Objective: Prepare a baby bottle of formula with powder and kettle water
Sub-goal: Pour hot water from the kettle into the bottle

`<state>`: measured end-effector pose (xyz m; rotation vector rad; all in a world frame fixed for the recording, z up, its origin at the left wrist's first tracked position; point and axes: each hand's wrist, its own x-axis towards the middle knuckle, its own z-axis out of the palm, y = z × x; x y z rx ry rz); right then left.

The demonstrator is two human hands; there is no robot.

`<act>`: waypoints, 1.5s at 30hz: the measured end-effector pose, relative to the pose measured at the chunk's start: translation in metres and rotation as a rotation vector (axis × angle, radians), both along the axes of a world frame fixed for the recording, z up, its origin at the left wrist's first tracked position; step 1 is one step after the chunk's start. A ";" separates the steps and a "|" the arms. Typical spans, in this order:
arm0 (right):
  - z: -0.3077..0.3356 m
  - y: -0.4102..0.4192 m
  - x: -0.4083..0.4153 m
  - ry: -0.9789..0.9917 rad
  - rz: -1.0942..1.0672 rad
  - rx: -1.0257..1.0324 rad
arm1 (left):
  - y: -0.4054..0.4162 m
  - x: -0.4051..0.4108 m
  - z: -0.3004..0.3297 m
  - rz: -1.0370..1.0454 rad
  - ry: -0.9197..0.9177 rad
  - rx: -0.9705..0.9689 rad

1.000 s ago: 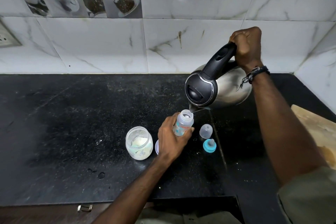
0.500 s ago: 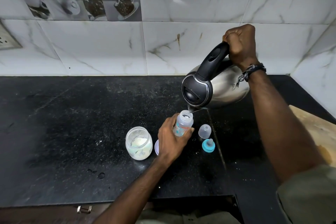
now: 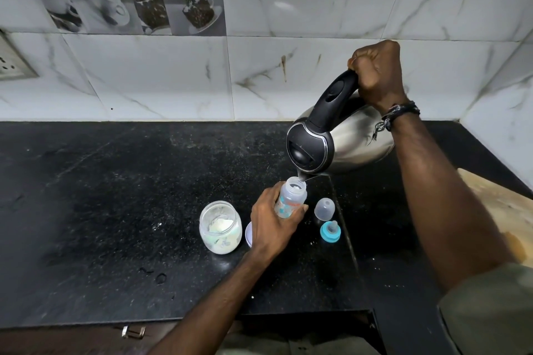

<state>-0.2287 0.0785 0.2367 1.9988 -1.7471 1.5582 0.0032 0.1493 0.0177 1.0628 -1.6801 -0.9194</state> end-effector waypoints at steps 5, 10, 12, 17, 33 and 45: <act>0.001 -0.001 0.001 0.000 -0.007 0.015 | 0.000 0.000 -0.001 -0.003 0.002 -0.009; 0.002 -0.002 0.001 0.006 -0.016 0.017 | -0.003 -0.001 -0.002 0.003 0.004 -0.014; 0.002 -0.002 0.001 0.005 -0.012 0.015 | -0.003 -0.001 -0.002 0.005 0.003 -0.015; 0.004 -0.004 0.002 0.023 -0.004 0.017 | -0.004 -0.001 -0.001 -0.009 0.015 -0.021; 0.007 -0.003 0.005 0.042 -0.003 0.012 | -0.004 -0.002 -0.002 -0.005 0.016 -0.031; 0.008 -0.003 0.003 0.031 -0.003 0.014 | -0.006 -0.003 -0.002 0.008 0.010 -0.025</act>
